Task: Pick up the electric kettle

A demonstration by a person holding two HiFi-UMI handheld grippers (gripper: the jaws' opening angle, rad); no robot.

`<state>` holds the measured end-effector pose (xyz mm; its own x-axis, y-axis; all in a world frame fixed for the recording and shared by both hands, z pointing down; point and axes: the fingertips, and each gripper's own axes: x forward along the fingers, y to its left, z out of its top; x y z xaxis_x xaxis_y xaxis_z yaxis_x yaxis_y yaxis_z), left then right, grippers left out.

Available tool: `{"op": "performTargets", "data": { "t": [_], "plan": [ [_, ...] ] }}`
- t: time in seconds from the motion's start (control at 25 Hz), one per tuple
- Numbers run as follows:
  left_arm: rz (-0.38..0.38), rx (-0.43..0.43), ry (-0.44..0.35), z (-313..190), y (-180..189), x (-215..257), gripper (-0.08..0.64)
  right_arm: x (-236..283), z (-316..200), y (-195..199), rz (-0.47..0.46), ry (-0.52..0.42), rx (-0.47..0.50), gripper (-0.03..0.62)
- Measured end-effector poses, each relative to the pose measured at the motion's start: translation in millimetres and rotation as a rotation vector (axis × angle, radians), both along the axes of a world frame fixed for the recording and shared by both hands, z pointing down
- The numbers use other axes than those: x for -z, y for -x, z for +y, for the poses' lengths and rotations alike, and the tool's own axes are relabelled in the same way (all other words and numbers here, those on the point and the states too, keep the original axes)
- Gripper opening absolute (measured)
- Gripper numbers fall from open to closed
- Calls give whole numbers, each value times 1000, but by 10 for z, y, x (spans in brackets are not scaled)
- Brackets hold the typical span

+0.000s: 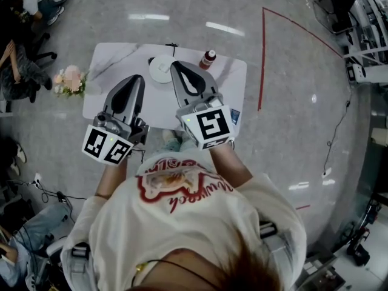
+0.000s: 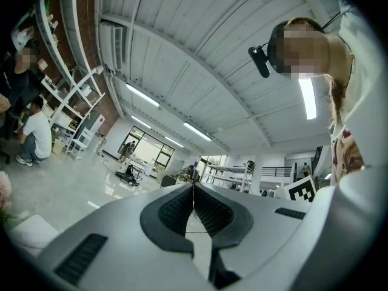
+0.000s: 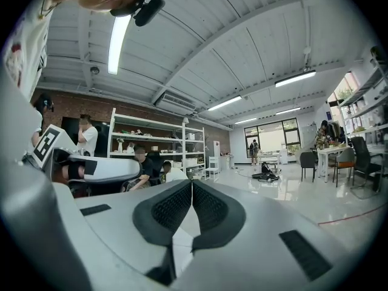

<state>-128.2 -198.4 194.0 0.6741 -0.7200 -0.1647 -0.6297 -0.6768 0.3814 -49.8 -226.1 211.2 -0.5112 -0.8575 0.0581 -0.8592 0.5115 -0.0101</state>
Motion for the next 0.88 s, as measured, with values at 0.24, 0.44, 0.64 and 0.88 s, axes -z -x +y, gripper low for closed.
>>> {"op": "performTargets", "data": {
  "t": [0.24, 0.44, 0.64, 0.88],
  "plan": [
    [-10, 18, 0, -21, -90, 18, 12, -12, 22, -167, -4, 8, -4, 15],
    [-17, 31, -17, -67, -193, 27, 12, -50, -14, -195, 2, 8, 5, 15],
    [-14, 41, -17, -238, -312, -196, 12, -280, -208, -275, 5, 31, 4, 15],
    [-4, 32, 17, -319, -503, -509, 12, -506, -289, -379, -17, 59, 14, 15]
  ]
}}
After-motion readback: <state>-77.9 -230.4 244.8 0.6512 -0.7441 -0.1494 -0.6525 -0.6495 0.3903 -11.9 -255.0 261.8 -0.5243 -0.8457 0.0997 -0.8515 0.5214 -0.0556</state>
